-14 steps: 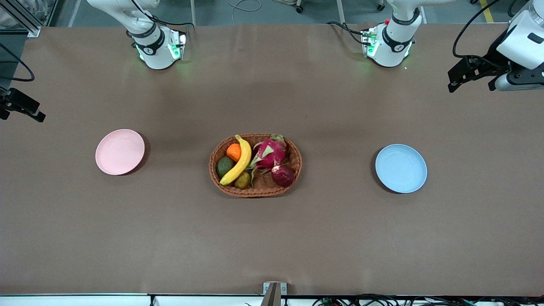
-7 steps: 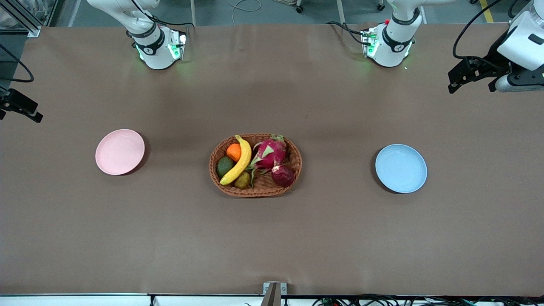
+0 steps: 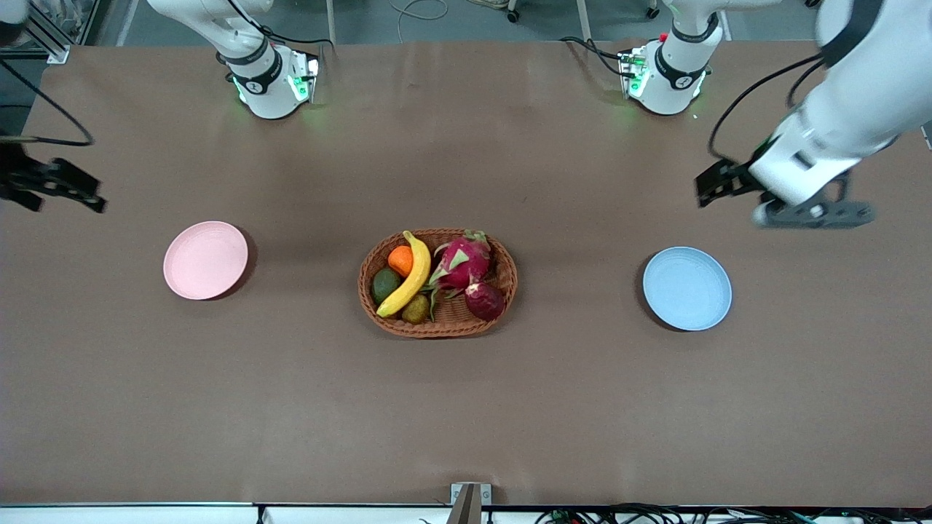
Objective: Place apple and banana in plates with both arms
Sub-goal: 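Reach both grippers down toward the fruit basket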
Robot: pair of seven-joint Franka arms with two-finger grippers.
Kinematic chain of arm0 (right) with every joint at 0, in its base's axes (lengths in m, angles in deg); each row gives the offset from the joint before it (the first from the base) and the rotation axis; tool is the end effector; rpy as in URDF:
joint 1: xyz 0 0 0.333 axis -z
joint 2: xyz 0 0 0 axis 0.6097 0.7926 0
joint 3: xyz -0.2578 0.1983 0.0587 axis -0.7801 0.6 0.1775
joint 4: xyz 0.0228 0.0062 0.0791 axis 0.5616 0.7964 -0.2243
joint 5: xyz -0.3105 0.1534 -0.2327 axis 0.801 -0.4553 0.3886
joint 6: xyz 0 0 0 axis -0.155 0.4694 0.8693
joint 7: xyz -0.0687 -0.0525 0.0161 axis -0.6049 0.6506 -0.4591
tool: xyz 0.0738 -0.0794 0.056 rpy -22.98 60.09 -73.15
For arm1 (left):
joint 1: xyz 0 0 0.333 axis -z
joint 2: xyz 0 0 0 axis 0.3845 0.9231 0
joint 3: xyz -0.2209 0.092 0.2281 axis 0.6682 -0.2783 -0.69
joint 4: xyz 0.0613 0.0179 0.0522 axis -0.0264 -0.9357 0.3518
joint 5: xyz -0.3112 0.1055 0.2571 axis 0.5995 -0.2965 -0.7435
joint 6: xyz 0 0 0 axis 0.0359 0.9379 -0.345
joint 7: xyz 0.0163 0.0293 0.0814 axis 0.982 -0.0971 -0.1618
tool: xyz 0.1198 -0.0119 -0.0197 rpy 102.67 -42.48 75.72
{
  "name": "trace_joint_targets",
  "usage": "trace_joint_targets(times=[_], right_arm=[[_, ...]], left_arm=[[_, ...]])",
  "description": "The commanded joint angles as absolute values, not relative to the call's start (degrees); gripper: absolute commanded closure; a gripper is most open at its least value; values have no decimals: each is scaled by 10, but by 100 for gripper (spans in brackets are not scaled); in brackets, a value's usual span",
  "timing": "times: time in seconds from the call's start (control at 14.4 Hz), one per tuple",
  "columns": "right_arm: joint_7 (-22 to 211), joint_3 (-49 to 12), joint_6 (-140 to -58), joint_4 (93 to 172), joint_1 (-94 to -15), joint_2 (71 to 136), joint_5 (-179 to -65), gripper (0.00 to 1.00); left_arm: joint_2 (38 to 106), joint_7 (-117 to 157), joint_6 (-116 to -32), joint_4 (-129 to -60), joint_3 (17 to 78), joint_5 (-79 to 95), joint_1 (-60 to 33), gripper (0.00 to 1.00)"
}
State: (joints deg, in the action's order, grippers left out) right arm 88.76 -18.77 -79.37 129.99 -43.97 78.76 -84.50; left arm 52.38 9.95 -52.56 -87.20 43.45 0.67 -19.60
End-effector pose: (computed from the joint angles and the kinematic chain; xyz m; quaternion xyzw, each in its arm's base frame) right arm 0.5810 0.0072 0.5908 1.0000 0.0030 0.0071 0.0012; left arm 0.5866 -0.1797 0.5510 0.9993 -0.0069 -0.0331 0.0158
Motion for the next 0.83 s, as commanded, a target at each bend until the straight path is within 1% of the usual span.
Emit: trace_joint_targets(times=[0.0,0.07,0.21,0.35,0.48,0.62,0.76], right_arm=[[788,-190,-824,1302,-530,844,-838,0],[729,-190,-837,1302,-568,869,-838,0],[616,-190,-888,1302,-631,918,-838,0],[533,-190,-930,1295,-677,974,-839,0],[453,-190,-969,1287,-709,1026,-839,0],[386,-189,-985,1256,-718,1073,-848,0],[352,-189,-991,1229,-718,1117,-908,3]], left_arm=[[594,20,-562,-848,453,11,-168,0],[616,-15,-578,-848,453,11,-151,0],[663,-108,-628,-835,453,12,-109,0],[710,-197,-663,-813,453,12,-71,0],[763,-305,-714,-789,453,11,-33,0],[802,-391,-770,-781,452,9,-8,0],[830,-442,-828,-779,453,11,-5,0]])
